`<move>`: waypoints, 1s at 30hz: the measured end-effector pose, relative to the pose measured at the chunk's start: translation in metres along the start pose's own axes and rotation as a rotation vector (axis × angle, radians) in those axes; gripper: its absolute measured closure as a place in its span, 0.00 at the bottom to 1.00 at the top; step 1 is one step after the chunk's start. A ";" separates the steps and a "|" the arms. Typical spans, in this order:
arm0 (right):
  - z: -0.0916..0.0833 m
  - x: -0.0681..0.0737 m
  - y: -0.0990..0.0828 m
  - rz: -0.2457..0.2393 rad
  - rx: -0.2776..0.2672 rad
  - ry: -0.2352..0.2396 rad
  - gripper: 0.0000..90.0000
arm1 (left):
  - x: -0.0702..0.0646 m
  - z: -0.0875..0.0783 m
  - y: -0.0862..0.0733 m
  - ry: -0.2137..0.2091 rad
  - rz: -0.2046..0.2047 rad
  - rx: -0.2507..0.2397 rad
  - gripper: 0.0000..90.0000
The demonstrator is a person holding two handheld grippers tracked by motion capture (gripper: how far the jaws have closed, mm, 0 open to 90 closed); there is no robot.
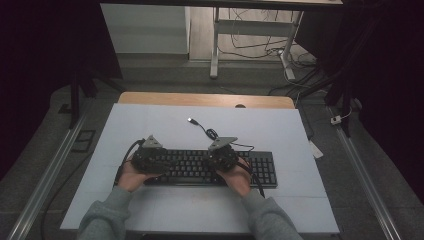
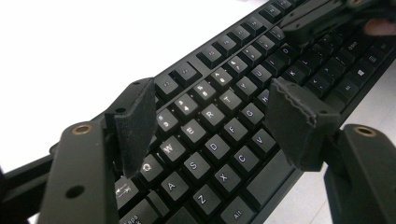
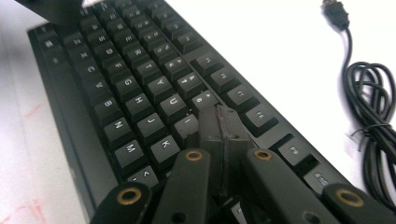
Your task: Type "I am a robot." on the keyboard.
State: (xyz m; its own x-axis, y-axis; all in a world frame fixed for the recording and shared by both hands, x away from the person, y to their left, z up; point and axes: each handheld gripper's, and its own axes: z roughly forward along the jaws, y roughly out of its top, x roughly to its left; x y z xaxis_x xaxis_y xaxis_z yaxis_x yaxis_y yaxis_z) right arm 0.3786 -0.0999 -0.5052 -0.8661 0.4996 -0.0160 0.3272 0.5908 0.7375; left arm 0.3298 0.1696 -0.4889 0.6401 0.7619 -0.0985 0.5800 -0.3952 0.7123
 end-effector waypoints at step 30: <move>-0.091 -0.017 -0.069 0.068 -0.100 -0.095 0.57 | 0.005 -0.003 -0.001 0.009 -0.018 -0.015 0.38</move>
State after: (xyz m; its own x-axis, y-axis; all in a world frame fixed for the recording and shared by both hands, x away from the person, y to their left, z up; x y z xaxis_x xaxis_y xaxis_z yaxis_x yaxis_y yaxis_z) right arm 0.3363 -0.2064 -0.4943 -0.8021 0.5968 -0.0236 0.3408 0.4897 0.8025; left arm 0.3311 0.1751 -0.4883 0.6254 0.7732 -0.1052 0.5836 -0.3739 0.7209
